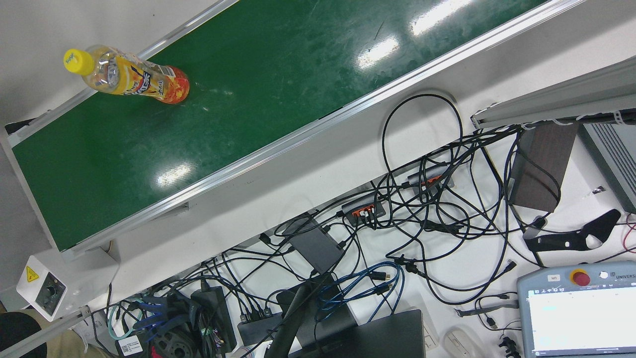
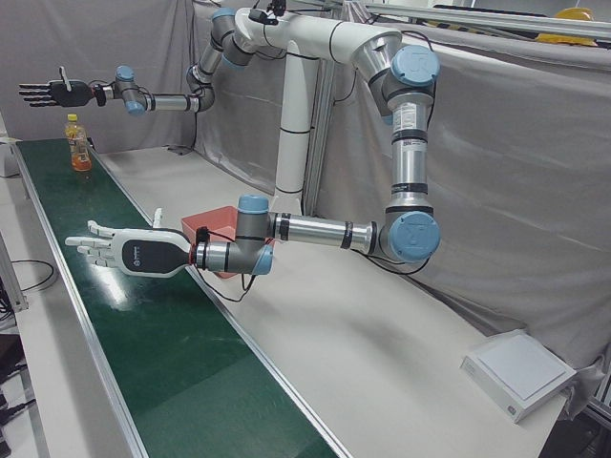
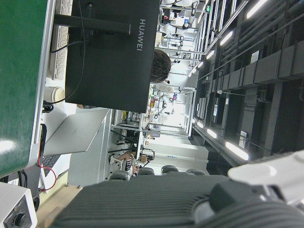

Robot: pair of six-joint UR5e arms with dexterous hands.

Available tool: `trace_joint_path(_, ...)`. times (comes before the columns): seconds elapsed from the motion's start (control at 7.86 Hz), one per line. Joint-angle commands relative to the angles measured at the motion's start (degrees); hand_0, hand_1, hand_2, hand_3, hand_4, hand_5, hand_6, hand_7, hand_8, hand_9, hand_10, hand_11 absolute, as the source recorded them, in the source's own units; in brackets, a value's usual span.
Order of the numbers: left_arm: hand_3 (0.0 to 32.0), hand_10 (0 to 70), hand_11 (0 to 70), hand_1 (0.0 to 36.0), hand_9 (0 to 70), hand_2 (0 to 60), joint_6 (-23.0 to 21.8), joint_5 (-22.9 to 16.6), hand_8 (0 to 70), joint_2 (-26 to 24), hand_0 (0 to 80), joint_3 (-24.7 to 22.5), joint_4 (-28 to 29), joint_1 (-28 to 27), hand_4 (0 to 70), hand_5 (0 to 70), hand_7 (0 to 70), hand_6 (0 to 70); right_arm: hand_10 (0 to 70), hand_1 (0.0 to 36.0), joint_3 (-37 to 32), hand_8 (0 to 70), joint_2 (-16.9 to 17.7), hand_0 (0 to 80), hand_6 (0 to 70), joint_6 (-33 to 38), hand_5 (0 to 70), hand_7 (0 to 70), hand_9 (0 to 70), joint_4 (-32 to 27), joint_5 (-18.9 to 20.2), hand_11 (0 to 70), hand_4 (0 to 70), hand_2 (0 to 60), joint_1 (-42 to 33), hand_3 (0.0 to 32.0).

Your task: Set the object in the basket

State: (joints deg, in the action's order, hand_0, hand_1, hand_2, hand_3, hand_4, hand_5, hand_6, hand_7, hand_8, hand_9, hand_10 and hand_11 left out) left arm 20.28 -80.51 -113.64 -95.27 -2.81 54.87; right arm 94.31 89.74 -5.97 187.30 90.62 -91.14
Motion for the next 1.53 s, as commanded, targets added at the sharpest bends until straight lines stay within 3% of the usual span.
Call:
trace_joint_path(0.0,2.8,9.0,14.8,15.1,10.9,0.0,0.02,0.0,10.4,0.0,54.4,0.0,0.0,-0.11,13.5,25.4,1.3,1.8,0.0,0.0,0.0,0.0,0.0,0.0,0.0,-0.01,0.0,0.0,0.0,0.0,0.0,0.0,0.0,0.0,0.0,0.0)
trace_joint_path(1.4,3.8,8.8,14.5,16.0,11.0,0.0,0.2,0.0,10.5,0.09,54.8,0.0,0.0,-0.29,13.2,24.8,1.2,1.8,0.0,0.0,0.0,0.0,0.0,0.0,0.0,-0.01,0.0,0.0,0.0,0.0,0.0,0.0,0.0,0.0,0.0,0.0)
